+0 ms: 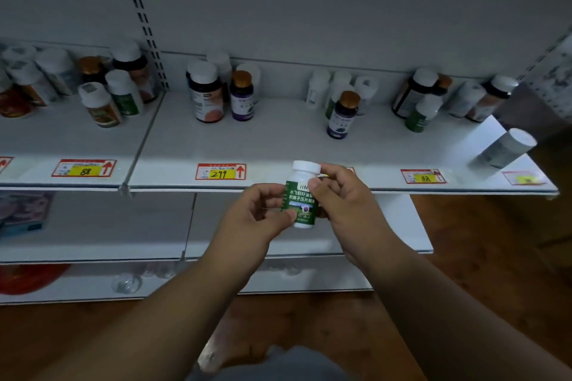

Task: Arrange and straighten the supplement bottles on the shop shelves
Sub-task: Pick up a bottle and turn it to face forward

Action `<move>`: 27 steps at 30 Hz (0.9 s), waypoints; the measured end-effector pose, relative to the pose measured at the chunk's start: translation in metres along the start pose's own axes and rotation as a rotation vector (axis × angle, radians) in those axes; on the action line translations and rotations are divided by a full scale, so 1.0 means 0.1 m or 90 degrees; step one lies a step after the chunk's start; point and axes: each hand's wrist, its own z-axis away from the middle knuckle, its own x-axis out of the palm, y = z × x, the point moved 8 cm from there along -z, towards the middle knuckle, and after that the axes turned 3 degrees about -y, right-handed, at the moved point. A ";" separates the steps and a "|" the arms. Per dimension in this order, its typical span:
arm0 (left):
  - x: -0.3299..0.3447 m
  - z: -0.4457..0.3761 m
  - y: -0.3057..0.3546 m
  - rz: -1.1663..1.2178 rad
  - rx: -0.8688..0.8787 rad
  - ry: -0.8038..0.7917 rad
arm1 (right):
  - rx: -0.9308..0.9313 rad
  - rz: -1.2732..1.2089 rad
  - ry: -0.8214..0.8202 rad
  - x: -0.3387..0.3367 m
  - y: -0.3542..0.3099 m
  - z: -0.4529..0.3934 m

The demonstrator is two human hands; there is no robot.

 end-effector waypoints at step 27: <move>1.27 -0.55 -0.07 -0.142 0.017 -0.144 | -0.016 0.008 0.097 -1.37 -0.02 0.14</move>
